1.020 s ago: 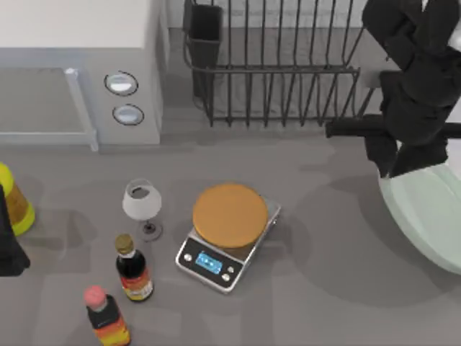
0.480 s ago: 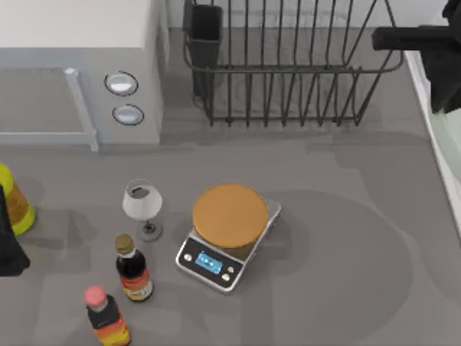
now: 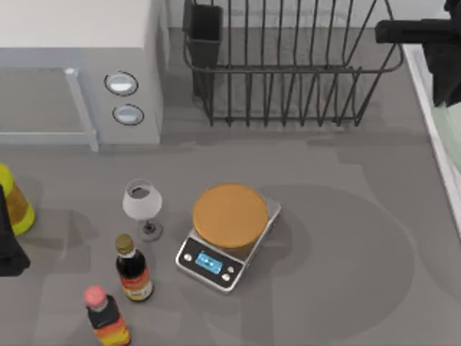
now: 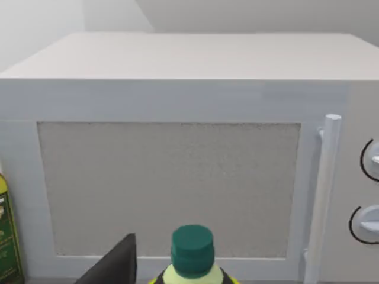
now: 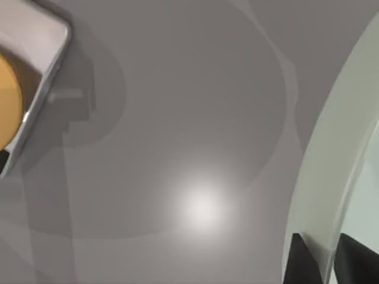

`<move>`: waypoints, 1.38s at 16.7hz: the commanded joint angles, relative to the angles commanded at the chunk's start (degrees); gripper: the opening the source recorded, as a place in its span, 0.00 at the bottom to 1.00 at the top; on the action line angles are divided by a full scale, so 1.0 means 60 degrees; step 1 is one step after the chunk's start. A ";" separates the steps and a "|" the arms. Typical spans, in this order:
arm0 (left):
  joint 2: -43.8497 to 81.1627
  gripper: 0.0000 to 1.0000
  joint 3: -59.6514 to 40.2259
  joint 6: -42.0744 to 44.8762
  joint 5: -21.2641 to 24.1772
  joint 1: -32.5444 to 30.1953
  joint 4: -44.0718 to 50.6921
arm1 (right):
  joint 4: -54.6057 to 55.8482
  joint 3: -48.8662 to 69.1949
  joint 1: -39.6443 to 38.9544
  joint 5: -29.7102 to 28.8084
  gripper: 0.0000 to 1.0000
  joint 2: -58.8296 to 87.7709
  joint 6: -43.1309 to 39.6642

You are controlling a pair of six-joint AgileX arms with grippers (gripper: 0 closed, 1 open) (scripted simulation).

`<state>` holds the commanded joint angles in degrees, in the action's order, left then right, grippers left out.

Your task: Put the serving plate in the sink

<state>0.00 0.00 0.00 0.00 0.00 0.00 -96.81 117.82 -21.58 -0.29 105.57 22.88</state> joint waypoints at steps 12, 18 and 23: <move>0.0000 1.00 0.0000 0.0000 0.0000 0.0000 0.0000 | -0.0642 0.7300 0.3810 -0.0035 0.00 0.7492 -0.3795; 0.0000 1.00 0.0000 0.0000 0.0000 0.0000 0.0000 | -0.0668 0.8090 0.4383 -0.0040 0.00 0.8297 -0.4367; 0.0000 1.00 0.0000 0.0000 0.0000 0.0000 0.0000 | -0.0668 0.8090 0.4383 -0.0040 0.30 0.8297 -0.4367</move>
<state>0.00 0.00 0.00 0.00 0.00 0.00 -100.82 166.36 4.72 -0.53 155.36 -3.32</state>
